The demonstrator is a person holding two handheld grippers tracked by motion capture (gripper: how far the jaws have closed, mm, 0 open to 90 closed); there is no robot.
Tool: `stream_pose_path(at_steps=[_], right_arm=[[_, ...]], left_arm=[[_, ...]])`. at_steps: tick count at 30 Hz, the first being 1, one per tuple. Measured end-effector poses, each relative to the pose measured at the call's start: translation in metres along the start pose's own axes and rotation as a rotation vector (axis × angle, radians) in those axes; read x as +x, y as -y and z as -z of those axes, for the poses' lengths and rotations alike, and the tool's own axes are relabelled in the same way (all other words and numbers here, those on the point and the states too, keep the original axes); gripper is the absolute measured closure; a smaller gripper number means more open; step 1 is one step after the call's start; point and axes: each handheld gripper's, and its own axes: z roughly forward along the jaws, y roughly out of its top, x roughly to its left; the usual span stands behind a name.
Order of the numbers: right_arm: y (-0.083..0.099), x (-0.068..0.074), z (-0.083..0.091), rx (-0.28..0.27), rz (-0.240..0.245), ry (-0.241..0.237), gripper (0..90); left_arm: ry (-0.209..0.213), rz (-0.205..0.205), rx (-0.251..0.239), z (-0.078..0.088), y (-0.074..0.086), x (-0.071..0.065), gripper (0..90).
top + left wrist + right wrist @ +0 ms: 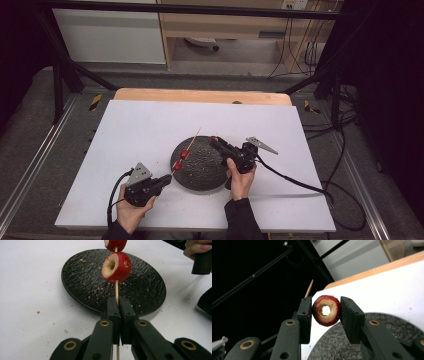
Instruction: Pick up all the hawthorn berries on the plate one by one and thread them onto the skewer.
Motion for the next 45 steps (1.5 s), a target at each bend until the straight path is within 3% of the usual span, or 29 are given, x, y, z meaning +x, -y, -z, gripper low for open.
stream_pose_path(at_steps=[21, 29, 45], right_arm=[[-0.028, -0.003, -0.001, -0.172, -0.041, -0.018, 63.6], [-0.033, -0.006, -0.003, -0.207, -0.045, -0.017, 63.6], [-0.03, -0.007, -0.005, -0.228, -0.033, -0.025, 63.7]], left_arm=[[0.045, 0.003, -0.008, -0.011, -0.008, -0.021, 88.4], [0.06, 0.002, -0.013, -0.014, -0.01, -0.028, 88.3], [0.077, 0.011, -0.013, -0.02, -0.015, -0.035, 88.3]])
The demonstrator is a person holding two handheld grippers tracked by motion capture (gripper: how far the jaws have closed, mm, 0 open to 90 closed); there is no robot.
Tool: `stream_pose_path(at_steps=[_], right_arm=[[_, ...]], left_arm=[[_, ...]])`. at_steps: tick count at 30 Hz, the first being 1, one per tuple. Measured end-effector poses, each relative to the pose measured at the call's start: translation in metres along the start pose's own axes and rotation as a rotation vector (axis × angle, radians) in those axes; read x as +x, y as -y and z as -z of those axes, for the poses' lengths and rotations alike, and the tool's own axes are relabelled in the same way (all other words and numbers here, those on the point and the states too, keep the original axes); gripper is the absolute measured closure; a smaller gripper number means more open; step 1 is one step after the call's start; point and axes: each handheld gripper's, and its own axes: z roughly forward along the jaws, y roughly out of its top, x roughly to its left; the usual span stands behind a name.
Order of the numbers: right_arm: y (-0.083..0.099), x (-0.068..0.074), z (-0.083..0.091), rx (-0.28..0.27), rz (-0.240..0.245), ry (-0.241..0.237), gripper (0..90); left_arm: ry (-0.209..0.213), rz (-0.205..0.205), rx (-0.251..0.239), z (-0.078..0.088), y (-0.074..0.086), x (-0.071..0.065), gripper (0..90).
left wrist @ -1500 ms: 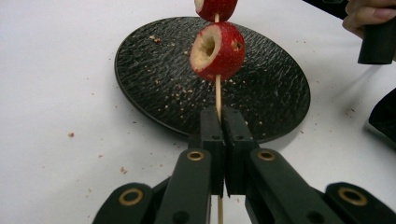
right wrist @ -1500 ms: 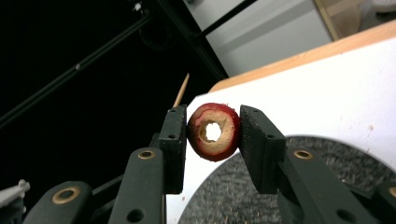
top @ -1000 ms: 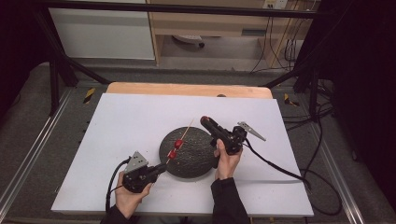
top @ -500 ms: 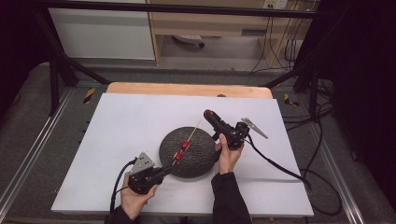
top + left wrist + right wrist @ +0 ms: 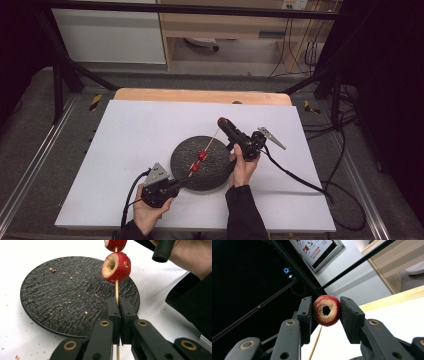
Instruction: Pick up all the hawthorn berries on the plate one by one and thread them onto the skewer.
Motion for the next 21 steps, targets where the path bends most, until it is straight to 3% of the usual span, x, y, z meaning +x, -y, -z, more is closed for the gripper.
stream_pose_path(at_steps=[6, 12, 21], right_arm=[[0.003, 0.0, 0.0, 0.004, -0.004, -0.003, 63.6], [0.005, 0.0, 0.0, 0.006, 0.004, -0.006, 63.7], [0.009, 0.001, 0.001, 0.008, 0.005, -0.013, 63.8]], left_arm=[[0.0, 0.008, -0.005, -0.003, -0.002, -0.002, 88.3], [0.003, 0.042, -0.027, -0.005, -0.004, -0.003, 88.3], [-0.005, 0.043, -0.029, -0.011, -0.008, -0.007, 88.3]])
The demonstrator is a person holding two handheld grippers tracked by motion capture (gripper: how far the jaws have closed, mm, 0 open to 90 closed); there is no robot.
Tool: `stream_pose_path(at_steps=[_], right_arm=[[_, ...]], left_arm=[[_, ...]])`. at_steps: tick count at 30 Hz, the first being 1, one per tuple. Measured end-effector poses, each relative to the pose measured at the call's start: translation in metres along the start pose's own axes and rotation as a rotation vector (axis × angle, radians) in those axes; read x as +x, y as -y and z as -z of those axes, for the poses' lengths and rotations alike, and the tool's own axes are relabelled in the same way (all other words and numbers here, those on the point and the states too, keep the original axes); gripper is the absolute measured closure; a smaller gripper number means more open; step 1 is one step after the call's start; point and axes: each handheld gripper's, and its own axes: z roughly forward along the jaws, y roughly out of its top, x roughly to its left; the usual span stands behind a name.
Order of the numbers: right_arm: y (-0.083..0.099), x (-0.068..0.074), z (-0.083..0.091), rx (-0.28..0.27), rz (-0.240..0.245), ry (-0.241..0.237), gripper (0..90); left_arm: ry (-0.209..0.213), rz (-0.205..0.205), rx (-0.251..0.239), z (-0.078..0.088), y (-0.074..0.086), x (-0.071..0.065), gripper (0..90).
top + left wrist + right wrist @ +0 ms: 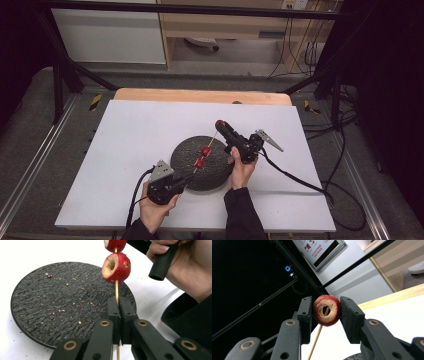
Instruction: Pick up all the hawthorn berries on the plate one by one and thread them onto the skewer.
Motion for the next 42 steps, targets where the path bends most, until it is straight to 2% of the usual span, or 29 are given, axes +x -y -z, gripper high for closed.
stream_pose_path(at_steps=[6, 13, 17, 22, 25, 27, 30, 33, 36, 42], right_arm=[[-0.002, 0.001, 0.001, 0.006, -0.001, -0.003, 63.9], [-0.007, 0.001, 0.001, 0.017, -0.016, -0.002, 63.9], [-0.008, 0.0, 0.001, 0.046, -0.035, -0.006, 64.0], [-0.007, 0.0, 0.002, 0.063, -0.024, -0.006, 64.0], [-0.008, 0.001, 0.003, 0.07, -0.01, -0.002, 64.1], [-0.007, 0.002, 0.004, 0.062, 0.001, -0.002, 64.2], [-0.004, 0.002, 0.004, 0.046, 0.007, 0.0, 64.2], [-0.004, 0.002, 0.003, 0.033, 0.005, 0.0, 64.2], [-0.003, 0.002, 0.002, 0.007, 0.004, 0.02, 64.2], [-0.001, 0.001, 0.0, -0.005, -0.026, 0.016, 64.4]], left_arm=[[-0.007, -0.007, 0.006, -0.002, 0.0, -0.001, 88.4], [-0.012, -0.054, 0.003, 0.002, 0.001, 0.0, 88.4], [-0.011, -0.048, 0.003, 0.003, 0.0, 0.002, 88.4], [-0.015, -0.064, 0.019, 0.001, 0.001, 0.001, 88.4], [-0.013, -0.052, 0.012, 0.002, 0.0, 0.003, 88.4], [-0.004, -0.035, -0.001, 0.003, 0.0, 0.003, 88.4], [-0.008, -0.036, -0.013, 0.003, 0.0, 0.0, 88.5], [-0.019, -0.037, -0.032, 0.002, 0.001, -0.004, 88.5], [-0.045, -0.046, -0.059, 0.003, 0.001, -0.008, 88.5], [-0.045, -0.031, -0.033, -0.007, 0.003, -0.014, 88.5]])
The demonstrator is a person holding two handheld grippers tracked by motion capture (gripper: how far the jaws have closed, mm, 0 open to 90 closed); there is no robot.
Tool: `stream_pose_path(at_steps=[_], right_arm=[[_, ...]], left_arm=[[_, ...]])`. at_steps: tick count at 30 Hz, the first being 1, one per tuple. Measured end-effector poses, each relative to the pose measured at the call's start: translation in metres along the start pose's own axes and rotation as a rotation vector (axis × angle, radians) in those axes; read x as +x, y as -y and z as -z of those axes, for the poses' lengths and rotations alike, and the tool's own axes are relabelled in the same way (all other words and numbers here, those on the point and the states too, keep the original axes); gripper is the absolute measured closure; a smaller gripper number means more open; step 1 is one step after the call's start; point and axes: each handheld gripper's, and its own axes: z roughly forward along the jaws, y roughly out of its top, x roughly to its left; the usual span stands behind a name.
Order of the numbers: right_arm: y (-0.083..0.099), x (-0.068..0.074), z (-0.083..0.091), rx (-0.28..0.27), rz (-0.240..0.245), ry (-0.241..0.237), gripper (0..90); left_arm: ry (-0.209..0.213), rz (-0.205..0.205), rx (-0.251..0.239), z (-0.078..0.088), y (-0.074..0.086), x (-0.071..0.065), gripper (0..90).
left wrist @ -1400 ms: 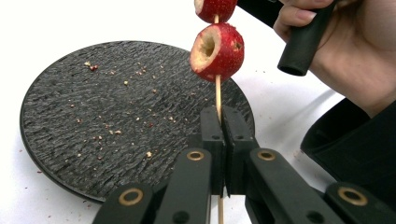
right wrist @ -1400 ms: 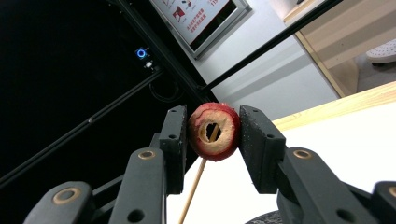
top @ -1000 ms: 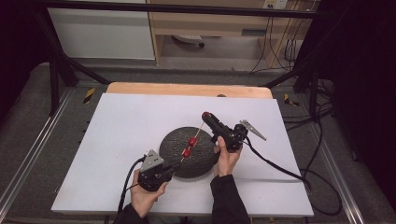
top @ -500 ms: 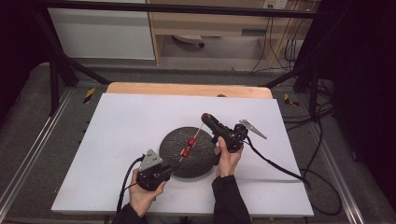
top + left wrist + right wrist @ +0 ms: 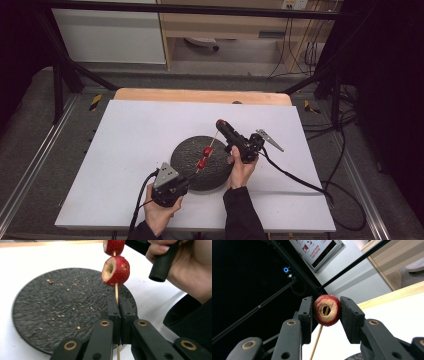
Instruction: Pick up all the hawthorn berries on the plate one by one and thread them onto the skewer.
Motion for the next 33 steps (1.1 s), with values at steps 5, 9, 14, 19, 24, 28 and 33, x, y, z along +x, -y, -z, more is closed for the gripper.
stream_pose_path(at_steps=[5, 9, 14, 19, 24, 28, 33], right_arm=[[-0.004, 0.001, 0.002, -0.017, 0.007, 0.001, 64.4], [-0.005, 0.001, 0.001, -0.017, -0.006, -0.009, 64.4], [0.003, 0.0, 0.0, 0.021, -0.019, -0.017, 64.4], [0.011, 0.002, 0.003, 0.044, -0.004, -0.017, 64.3], [0.014, 0.003, 0.005, 0.061, 0.005, -0.018, 64.3], [0.015, 0.004, 0.006, 0.065, 0.017, -0.019, 64.1], [0.013, 0.005, 0.008, 0.082, 0.026, -0.022, 63.1]], left_arm=[[-0.004, 0.003, 0.001, -0.001, 0.0, -0.001, 88.5], [-0.007, 0.008, -0.01, 0.0, 0.0, 0.0, 88.5], [-0.017, 0.018, -0.025, -0.003, -0.003, 0.0, 88.6], [-0.026, 0.026, -0.024, -0.01, -0.01, 0.002, 88.5], [-0.018, 0.038, -0.023, -0.013, -0.016, 0.003, 88.5], [-0.015, 0.035, -0.023, -0.015, -0.017, 0.004, 88.5], [-0.007, 0.034, -0.024, -0.013, -0.016, 0.006, 88.5]])
